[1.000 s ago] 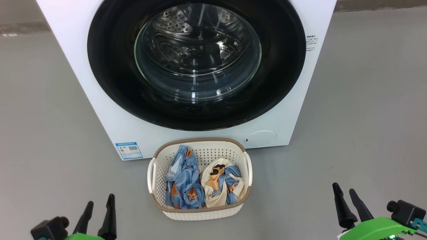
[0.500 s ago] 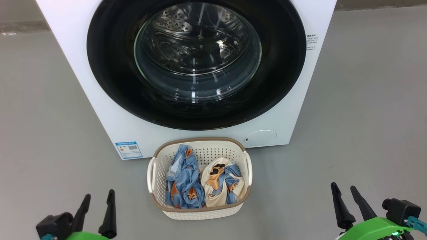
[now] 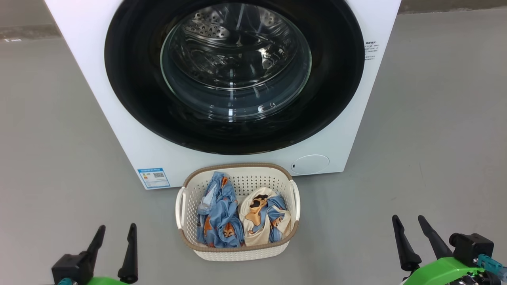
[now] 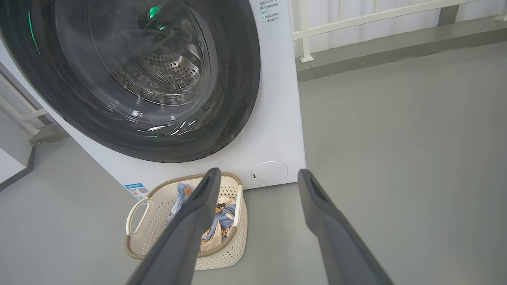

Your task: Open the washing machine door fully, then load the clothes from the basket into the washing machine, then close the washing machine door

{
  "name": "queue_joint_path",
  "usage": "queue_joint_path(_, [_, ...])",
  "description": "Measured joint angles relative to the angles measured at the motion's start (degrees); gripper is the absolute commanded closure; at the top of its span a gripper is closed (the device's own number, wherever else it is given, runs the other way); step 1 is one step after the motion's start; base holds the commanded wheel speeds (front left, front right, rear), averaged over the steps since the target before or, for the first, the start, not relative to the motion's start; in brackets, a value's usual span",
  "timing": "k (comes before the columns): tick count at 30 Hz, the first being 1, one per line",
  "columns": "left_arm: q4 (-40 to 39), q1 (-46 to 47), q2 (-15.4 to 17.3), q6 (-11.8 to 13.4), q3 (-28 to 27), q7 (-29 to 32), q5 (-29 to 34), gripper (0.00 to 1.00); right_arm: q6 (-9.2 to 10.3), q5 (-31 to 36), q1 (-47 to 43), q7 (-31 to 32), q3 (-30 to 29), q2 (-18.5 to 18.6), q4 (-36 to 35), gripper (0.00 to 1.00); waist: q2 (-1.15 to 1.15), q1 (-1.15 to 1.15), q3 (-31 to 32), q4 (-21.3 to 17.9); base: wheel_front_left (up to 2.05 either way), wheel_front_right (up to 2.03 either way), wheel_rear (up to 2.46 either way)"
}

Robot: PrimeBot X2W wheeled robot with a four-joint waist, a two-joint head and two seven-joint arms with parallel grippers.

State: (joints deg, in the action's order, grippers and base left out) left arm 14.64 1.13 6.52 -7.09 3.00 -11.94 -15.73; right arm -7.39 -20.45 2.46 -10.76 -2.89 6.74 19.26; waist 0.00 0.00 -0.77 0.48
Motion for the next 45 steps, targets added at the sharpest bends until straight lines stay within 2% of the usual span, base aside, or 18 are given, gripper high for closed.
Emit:
queue_joint_path(15, [-0.26,-0.01,0.76,-0.31,0.03,-2.27,9.53,0.0,-0.01,10.01,-0.03,-2.02,-2.34,0.2,-0.87,0.0,0.0,0.0,-0.21,-0.04,0.0,0.0,0.0])
queue_joint_path(31, [0.27,0.01,0.8,-0.24,-1.13,-2.27,12.01,0.0,-0.01,10.23,-0.08,-2.01,-3.18,0.09,-1.86,0.0,0.0,0.0,-0.41,-0.12,0.1,0.1,-0.21])
queue_joint_path(45, [0.19,0.67,0.57,-0.24,-1.6,-2.27,12.01,0.0,-0.01,10.31,-0.08,-1.94,-3.24,-0.19,-2.69,0.0,0.0,0.0,-1.19,0.05,1.0,1.0,-2.0])
